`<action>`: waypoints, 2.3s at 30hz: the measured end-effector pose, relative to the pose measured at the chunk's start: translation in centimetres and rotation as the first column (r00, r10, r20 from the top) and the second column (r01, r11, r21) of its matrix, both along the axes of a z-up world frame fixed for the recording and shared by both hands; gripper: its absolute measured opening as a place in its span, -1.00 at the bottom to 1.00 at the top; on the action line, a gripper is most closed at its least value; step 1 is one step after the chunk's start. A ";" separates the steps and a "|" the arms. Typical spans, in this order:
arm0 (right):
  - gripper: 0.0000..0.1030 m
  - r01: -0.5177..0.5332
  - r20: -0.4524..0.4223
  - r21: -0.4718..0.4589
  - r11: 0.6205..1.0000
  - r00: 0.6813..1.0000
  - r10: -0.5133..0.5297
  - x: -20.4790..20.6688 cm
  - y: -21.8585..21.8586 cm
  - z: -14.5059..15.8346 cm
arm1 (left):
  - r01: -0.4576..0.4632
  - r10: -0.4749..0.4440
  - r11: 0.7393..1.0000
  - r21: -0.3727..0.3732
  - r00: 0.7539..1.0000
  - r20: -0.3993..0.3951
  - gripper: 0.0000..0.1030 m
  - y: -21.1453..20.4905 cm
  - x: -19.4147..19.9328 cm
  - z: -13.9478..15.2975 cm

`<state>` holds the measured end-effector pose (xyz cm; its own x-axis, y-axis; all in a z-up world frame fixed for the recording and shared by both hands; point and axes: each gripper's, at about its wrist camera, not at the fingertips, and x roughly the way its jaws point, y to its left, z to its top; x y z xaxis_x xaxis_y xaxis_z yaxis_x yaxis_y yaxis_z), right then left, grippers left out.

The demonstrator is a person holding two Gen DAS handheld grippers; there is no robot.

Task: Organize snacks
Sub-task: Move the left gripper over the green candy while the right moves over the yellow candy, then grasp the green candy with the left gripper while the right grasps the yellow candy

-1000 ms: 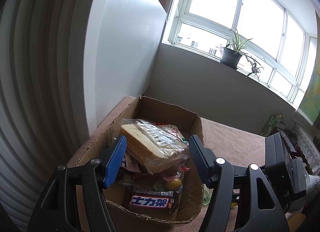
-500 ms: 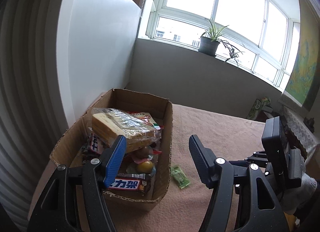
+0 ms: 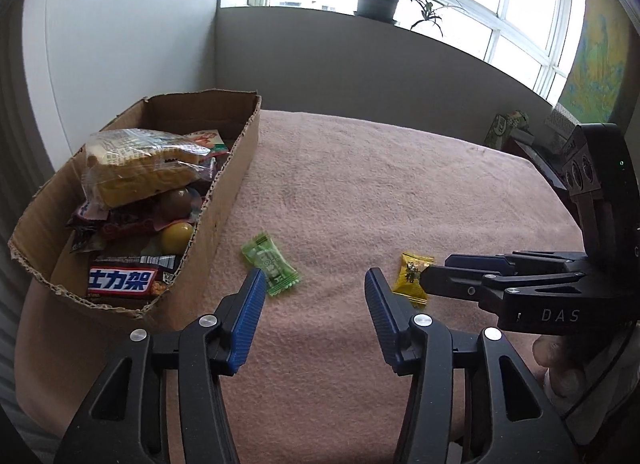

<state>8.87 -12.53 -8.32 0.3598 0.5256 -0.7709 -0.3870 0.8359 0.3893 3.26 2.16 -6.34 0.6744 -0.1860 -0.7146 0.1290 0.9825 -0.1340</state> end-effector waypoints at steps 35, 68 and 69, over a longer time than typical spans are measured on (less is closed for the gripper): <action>-0.59 -0.088 0.069 -0.221 0.971 0.992 0.105 2.1 2.6 -0.3 | -0.107 0.113 0.992 0.067 0.989 -0.094 -0.27 -0.7 5.0 -3.0; -0.67 0.085 0.144 -0.091 0.992 0.987 -0.072 -0.6 -0.4 1.2 | -0.030 0.030 0.999 0.027 0.999 0.011 -0.57 -1.5 2.8 -0.9; -0.67 0.093 0.151 -0.083 0.992 0.985 -0.080 -0.6 -0.6 1.4 | -0.027 0.027 0.999 0.024 0.999 0.021 -0.57 -1.6 2.6 -0.6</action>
